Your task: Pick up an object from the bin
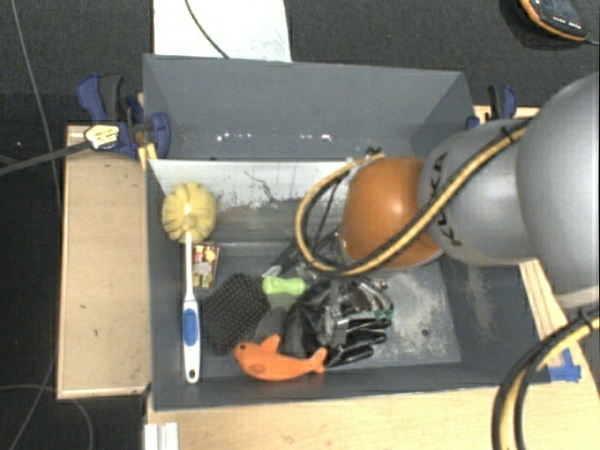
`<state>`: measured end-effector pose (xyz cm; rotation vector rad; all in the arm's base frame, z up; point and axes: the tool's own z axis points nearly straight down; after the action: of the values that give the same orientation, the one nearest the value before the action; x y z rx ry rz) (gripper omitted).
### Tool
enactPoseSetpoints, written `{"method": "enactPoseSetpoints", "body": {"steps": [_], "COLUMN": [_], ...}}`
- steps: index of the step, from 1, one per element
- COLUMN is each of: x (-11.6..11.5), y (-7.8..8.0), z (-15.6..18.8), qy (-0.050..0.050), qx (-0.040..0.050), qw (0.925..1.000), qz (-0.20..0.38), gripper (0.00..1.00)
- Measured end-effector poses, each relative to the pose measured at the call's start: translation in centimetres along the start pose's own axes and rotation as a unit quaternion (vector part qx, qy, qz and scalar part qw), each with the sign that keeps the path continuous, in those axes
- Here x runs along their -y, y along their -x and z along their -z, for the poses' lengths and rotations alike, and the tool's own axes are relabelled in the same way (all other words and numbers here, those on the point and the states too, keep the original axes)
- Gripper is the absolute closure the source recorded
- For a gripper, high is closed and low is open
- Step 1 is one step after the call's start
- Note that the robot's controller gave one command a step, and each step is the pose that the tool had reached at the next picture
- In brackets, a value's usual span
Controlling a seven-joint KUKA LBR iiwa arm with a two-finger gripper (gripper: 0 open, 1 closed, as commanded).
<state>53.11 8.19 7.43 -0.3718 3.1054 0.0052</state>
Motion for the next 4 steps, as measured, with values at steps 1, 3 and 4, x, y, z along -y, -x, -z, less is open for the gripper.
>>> {"method": "enactPoseSetpoints", "body": {"steps": [1, 3, 4], "x": [8.1, 0.8, -0.4], "y": [-4.0, -0.7, -0.5], "z": [2.4, 0.9, 1.0], "qy": [0.0, 0.0, 0.001], "qx": [-0.0026, 0.0026, 0.0018], "qw": [0.9761, 1.0, 1.0], "qz": [-0.217, -0.009, -0.002], "gripper": [0.0, 0.0, 0.0]}}
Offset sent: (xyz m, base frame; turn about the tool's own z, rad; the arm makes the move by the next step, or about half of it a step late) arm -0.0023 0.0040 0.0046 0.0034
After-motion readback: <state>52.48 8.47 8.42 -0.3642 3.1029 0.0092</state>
